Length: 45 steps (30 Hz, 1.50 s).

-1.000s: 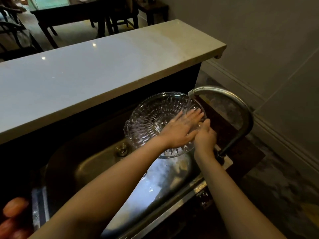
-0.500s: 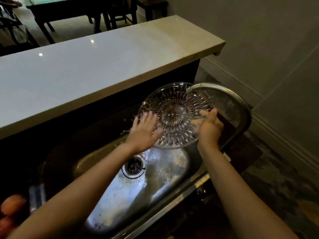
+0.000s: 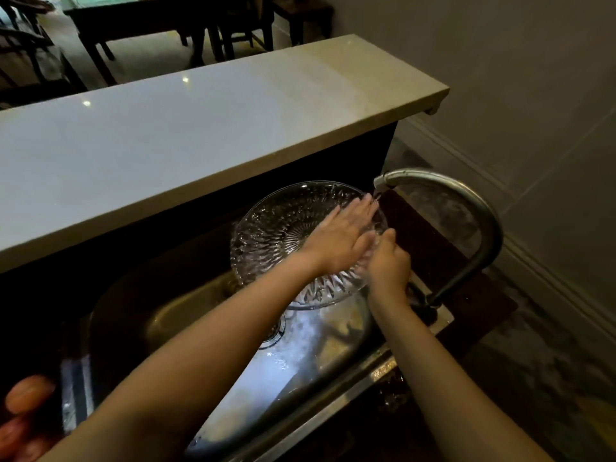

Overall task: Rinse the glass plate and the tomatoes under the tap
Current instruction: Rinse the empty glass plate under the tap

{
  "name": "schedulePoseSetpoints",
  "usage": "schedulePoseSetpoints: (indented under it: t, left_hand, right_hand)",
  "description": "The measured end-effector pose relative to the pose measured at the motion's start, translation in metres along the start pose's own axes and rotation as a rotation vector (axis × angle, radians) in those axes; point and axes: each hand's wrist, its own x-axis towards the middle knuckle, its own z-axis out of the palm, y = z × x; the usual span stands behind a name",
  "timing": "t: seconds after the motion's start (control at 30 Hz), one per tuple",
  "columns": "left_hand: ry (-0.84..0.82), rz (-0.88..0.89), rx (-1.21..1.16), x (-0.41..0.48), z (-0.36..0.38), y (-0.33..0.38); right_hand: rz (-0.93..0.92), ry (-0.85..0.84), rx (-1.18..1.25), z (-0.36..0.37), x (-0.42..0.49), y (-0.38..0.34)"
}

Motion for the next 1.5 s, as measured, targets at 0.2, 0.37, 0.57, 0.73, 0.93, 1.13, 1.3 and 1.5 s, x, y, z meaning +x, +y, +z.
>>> schedulePoseSetpoints:
  t: [0.2, 0.37, 0.57, 0.73, 0.93, 1.13, 1.3, 1.5]
  left_hand:
    - [0.041, -0.150, 0.070, 0.013, -0.008, -0.050]
    - [-0.131, -0.110, -0.018, -0.037, -0.004, -0.062]
    - [-0.041, 0.195, -0.043, -0.099, 0.000, -0.024]
    - [0.233, 0.089, -0.174, -0.104, -0.022, -0.028]
    - [0.352, 0.019, -0.366, -0.096, -0.047, -0.035]
    - [0.295, -0.181, -0.959, -0.090, -0.051, -0.050]
    - [0.258, -0.281, -1.230, -0.091, -0.035, -0.069]
    - [0.422, -0.431, -1.573, -0.082, -0.032, -0.101]
  right_hand:
    - [-0.027, 0.042, 0.013, -0.010, 0.006, -0.005]
    - [0.009, 0.078, 0.001, -0.017, 0.023, -0.009]
    - [0.127, 0.043, -0.126, -0.014, 0.044, -0.018]
    - [0.276, -0.292, -0.203, -0.014, 0.042, -0.042]
    - [0.205, -0.296, -0.449, -0.001, 0.051, -0.055]
    - [-0.076, -0.372, -0.361, 0.003, 0.058, -0.037]
    - [-0.294, -0.447, -0.442, -0.018, 0.060, -0.013]
    - [-0.157, -0.439, -0.361, -0.028, 0.061, 0.004]
